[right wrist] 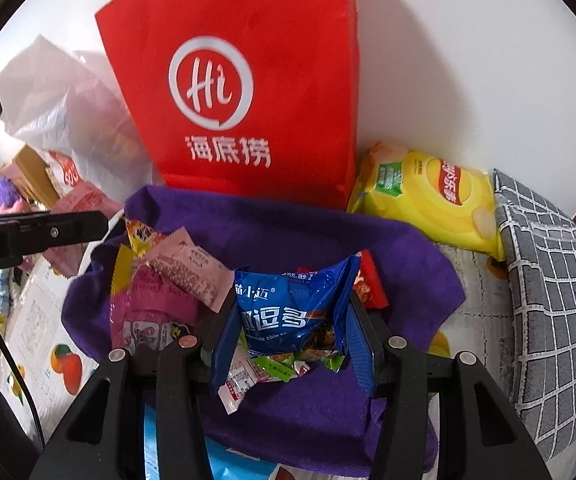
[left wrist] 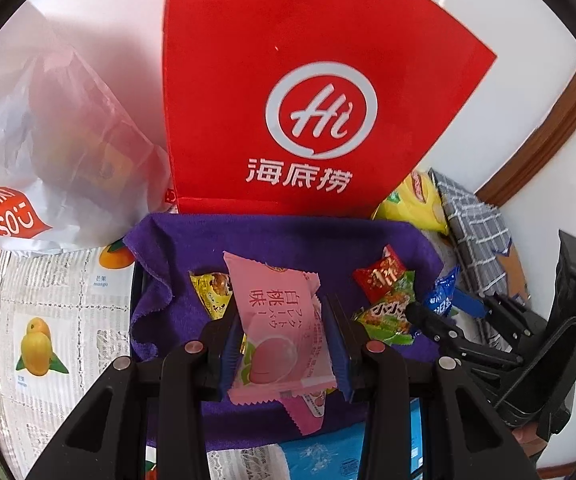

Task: Organize snacks
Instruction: 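Lower the pink packet over the towel with the left tool while the right tool lowers the blue bag, then open the left tool releasing the pink packet while the right tool releases the blue bag onto the towel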

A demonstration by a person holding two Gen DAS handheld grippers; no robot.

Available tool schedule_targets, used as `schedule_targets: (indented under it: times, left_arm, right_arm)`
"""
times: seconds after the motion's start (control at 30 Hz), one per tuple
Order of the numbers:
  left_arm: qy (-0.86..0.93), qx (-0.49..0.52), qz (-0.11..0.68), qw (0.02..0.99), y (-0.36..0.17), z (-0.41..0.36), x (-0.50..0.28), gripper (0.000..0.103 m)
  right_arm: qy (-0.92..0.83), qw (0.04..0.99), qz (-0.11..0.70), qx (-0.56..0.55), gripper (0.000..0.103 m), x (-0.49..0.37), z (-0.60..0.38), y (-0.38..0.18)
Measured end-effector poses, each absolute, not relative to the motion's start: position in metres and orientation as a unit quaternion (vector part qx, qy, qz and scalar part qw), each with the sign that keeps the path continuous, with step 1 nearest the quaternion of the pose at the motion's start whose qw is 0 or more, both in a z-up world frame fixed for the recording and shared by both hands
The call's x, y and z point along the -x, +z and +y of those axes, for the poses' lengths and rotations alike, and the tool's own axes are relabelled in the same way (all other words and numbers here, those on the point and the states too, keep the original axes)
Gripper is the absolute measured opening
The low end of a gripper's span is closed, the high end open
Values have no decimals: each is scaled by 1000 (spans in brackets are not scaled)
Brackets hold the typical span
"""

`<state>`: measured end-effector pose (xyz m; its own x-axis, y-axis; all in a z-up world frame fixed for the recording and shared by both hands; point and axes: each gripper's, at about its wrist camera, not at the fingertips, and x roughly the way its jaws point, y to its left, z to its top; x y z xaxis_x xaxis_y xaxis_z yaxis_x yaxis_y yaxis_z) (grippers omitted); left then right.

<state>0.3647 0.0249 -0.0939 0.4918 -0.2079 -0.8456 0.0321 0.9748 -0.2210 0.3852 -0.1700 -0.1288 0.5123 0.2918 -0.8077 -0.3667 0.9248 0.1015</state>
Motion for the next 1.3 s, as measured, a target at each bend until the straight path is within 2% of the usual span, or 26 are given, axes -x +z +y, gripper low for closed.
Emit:
schedule_targets:
  times: [0.53, 0.83, 0.9, 0.97, 1.0, 1.3]
  left_arm:
    - [-65, 67, 533, 841, -114, 13, -372, 37]
    - [-70, 50, 535, 840, -115, 5, -371, 37]
    - [-75, 42, 535, 841, -114, 2, -370, 41]
    - [-76, 35, 529, 844, -110, -1, -369, 52]
    - [-75, 34, 524, 848, -107, -1, -367, 54]
    - [-81, 29, 481, 873, -72, 1, -348, 55]
  right_arm:
    - [186, 867, 460, 51, 58, -386, -165, -132]
    - [191, 880, 431, 53, 68, -377, -168, -117]
    - [185, 884, 425, 54, 68, -376, -170, -113]
    - [175, 889, 420, 51, 68, -374, -173, -107]
    - [172, 891, 417, 51, 68, -373, -175, -105]
    - [138, 914, 380, 30, 68, -357, -182, -83]
